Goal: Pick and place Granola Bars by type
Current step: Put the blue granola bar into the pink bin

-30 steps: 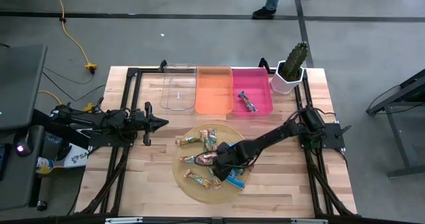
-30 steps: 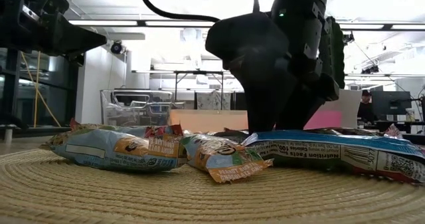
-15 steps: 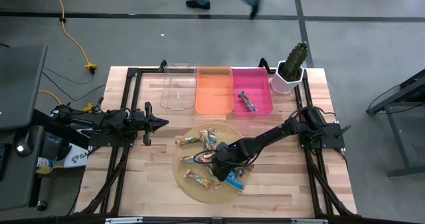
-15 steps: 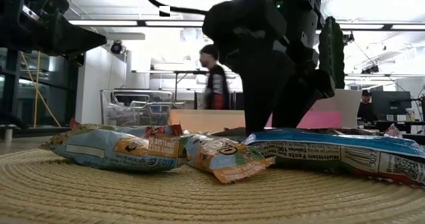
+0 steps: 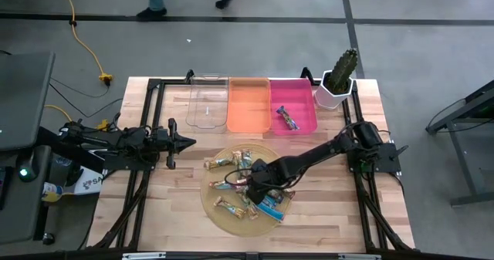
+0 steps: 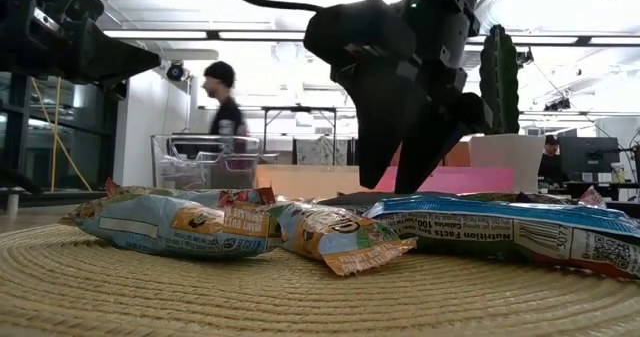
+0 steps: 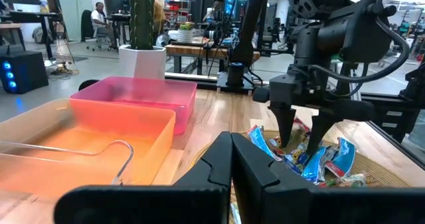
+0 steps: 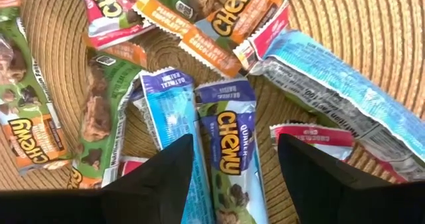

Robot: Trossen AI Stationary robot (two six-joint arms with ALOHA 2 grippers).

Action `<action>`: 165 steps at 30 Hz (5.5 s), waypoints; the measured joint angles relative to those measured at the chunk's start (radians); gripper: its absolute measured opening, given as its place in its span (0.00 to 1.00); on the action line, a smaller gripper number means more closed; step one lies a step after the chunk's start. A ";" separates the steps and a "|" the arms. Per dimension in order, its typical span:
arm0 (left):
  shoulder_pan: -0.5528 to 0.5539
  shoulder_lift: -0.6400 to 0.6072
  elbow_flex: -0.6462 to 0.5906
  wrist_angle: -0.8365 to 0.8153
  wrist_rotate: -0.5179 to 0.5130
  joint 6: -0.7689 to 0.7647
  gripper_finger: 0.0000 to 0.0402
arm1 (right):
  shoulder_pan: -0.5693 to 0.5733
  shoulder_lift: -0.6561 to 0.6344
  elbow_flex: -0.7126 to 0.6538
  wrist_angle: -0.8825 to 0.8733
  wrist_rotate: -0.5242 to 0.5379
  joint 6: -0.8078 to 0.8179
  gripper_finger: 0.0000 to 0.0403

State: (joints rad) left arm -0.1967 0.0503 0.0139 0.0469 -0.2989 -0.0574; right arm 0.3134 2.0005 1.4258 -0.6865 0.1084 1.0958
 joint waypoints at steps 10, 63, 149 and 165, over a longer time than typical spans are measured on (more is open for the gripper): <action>0.000 0.000 0.000 0.000 0.000 0.000 0.00 | -0.014 0.014 0.000 0.038 0.002 -0.002 0.51; 0.000 0.000 0.000 0.000 0.000 0.000 0.00 | -0.025 0.016 0.000 0.047 0.010 0.006 0.51; 0.000 0.000 0.000 0.000 0.000 0.000 0.00 | -0.026 -0.244 0.000 0.440 0.261 -0.212 0.19; 0.000 0.000 0.000 0.000 0.000 0.000 0.00 | -0.162 -0.578 0.000 -0.075 0.629 -0.208 0.19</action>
State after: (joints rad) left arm -0.1967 0.0502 0.0142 0.0471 -0.2986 -0.0574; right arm 0.1511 1.4222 1.4261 -0.7614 0.7377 0.8883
